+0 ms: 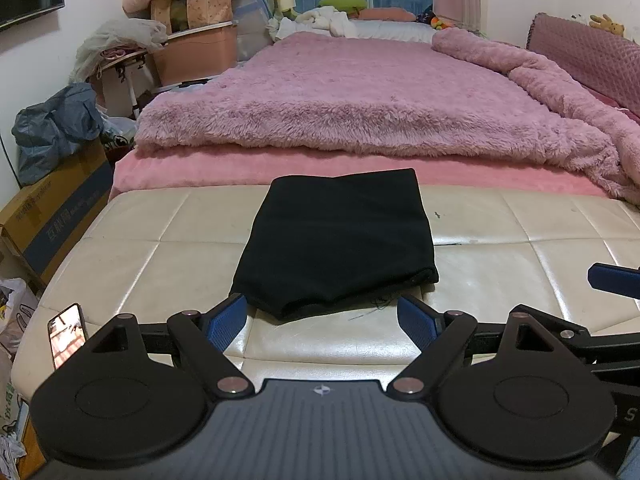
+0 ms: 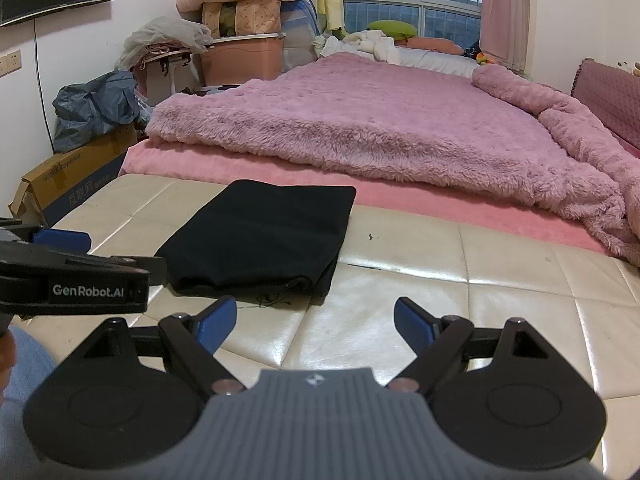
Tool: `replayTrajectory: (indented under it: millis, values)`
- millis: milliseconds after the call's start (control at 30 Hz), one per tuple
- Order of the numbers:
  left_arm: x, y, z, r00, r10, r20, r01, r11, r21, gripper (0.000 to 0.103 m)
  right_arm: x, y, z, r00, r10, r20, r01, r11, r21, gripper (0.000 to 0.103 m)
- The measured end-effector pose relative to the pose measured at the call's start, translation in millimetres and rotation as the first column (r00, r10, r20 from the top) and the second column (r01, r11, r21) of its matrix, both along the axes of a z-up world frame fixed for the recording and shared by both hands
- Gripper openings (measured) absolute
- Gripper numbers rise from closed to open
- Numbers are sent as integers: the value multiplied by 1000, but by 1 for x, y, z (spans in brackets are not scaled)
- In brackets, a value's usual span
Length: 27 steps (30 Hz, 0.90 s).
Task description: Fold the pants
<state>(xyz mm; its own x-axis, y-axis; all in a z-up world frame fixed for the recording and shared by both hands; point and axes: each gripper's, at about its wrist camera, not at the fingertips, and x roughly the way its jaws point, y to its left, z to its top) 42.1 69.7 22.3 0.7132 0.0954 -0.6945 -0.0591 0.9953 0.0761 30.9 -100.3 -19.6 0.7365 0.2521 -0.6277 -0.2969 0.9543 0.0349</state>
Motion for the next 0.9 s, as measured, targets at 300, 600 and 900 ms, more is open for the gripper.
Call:
replayTrajectory:
  millis: [300, 600, 900]
  values:
    - [0, -2, 0, 1000, -3, -3, 3, 1000, 2, 99, 0, 0, 0, 1000, 0, -3, 0, 1000, 3, 82]
    - [0, -1, -1, 1000, -2, -3, 2, 1000, 2, 99, -1, 3, 2, 1000, -5, -9, 5, 1000, 8, 82]
    - [-2, -1, -2, 1000, 4, -6, -4, 1000, 4, 99, -2, 4, 2, 1000, -10, -9, 10, 1000, 10, 82]
